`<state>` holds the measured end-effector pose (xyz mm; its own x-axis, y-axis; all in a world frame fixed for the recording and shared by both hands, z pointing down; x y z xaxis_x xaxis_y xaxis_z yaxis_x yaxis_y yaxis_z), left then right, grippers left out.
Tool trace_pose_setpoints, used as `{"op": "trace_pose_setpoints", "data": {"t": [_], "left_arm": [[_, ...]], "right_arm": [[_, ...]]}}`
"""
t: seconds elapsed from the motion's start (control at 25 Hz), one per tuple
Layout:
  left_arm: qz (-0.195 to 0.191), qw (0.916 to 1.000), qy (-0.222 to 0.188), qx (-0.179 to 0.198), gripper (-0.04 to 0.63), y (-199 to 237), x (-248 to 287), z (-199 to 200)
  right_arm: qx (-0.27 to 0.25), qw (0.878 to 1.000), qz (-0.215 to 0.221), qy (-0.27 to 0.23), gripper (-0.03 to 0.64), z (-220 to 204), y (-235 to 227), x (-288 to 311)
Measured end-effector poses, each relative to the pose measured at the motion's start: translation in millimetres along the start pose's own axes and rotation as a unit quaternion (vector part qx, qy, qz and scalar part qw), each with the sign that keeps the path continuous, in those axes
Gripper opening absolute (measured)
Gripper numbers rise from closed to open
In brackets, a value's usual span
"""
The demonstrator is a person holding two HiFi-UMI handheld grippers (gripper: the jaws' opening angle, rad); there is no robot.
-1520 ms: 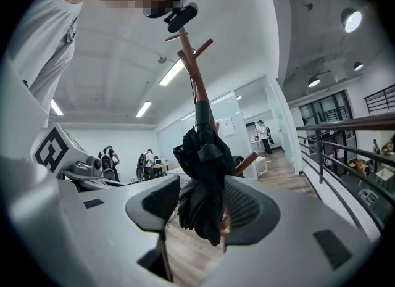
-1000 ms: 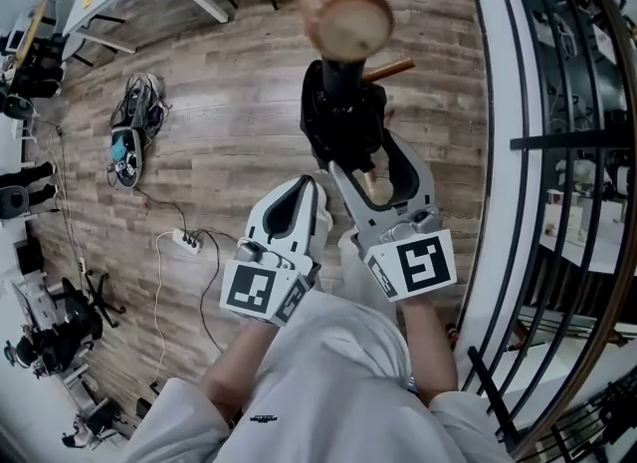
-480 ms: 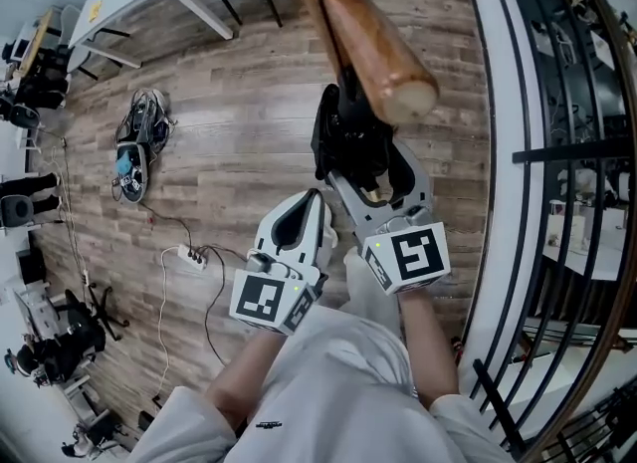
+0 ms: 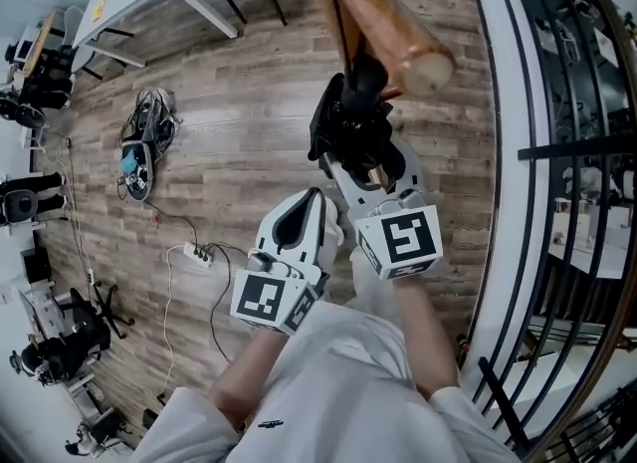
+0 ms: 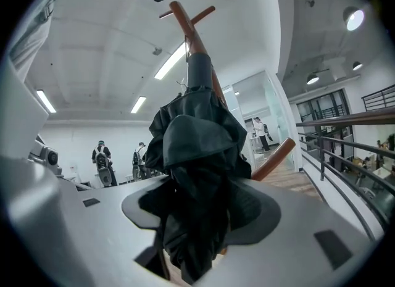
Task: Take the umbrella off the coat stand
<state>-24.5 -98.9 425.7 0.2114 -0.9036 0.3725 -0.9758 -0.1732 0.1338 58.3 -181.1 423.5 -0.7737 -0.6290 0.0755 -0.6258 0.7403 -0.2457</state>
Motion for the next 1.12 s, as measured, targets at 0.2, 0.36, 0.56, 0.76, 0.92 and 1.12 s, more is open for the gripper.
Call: {"op": "trace_pose_setpoints", "data": {"t": [0.2, 0.36, 0.56, 0.76, 0.92, 1.12], "left_arm": [[0.001, 0.9999, -0.009, 0.003, 0.02, 1.6, -3.2, 7.2], [0.0, 0.9998, -0.018, 0.004, 0.02, 2.3, -4.8, 18.0], [-0.002, 0.9998, -0.02, 0.006, 0.02, 1.5, -3.8, 23.6], [-0.005, 0.9997, -0.024, 0.006, 0.02, 0.1, -2.2, 28.5], [-0.01, 0.9996, -0.027, 0.006, 0.02, 0.4, -1.1, 32.5], [-0.016, 0.9994, -0.029, 0.008, 0.02, 1.5, -2.0, 39.9]], "right_arm": [[-0.003, 1.0, 0.013, 0.011, 0.258, -2.9, -0.9, -4.5], [-0.011, 1.0, 0.016, 0.02, 0.25, 2.0, 0.6, -8.0], [-0.005, 1.0, 0.02, 0.024, 0.247, 2.5, 3.0, -11.0], [-0.005, 0.999, 0.023, 0.029, 0.244, 4.3, 3.3, -12.5], [-0.007, 0.999, 0.022, 0.029, 0.244, 6.8, 4.3, -14.3], [-0.005, 0.999, 0.02, 0.025, 0.244, 15.5, 7.3, -16.6]]}}
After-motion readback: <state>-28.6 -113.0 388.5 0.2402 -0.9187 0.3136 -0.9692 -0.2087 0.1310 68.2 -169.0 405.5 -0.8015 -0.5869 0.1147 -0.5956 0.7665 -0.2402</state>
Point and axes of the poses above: the fingertips, and each gripper's own axes: x forward along the fingers, y to its left, z out of its top, the point moved 4 cm from there along -x, backward along the fingers, and after that the axes turned 14 degrees about z, right-handed, at the moved point
